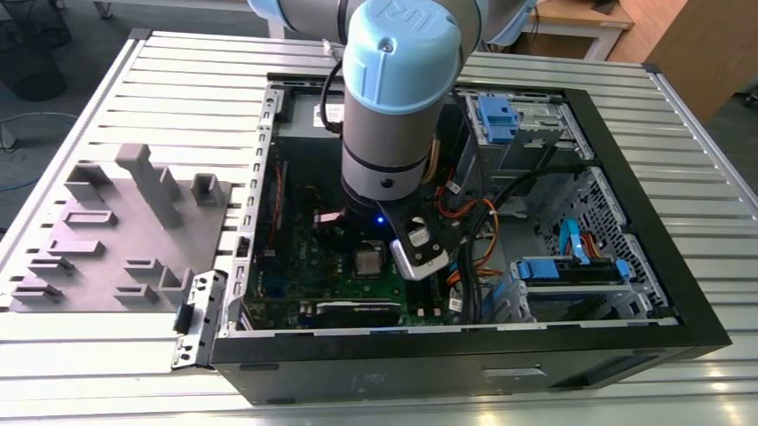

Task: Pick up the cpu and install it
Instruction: 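Place the cpu into insertion slot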

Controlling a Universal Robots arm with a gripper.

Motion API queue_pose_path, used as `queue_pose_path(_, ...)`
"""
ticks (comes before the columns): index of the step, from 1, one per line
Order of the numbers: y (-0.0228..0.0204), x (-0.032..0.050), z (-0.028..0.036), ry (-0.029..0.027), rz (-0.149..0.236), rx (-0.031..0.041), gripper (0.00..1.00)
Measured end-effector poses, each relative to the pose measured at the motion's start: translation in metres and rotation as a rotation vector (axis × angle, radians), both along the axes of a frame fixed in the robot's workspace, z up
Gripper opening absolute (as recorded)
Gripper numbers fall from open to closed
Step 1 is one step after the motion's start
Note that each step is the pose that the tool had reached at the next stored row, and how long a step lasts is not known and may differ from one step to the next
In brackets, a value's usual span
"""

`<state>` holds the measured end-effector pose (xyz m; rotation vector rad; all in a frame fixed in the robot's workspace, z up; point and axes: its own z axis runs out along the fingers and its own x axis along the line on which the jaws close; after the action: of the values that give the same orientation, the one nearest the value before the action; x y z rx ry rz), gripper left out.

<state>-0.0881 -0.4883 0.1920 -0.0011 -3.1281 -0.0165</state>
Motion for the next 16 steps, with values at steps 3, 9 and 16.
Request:
queue_pose_path(3, 0.0, -0.0017, 0.0, -0.0012, 0.0, -0.0001, 0.55)
queue_pose_path(9, 0.0, -0.0039, -0.0001, -0.0031, 0.0, -0.0001, 0.55)
queue_pose_path(16, 0.0, -0.0043, 0.0, -0.0031, 0.0, -0.0008, 0.55)
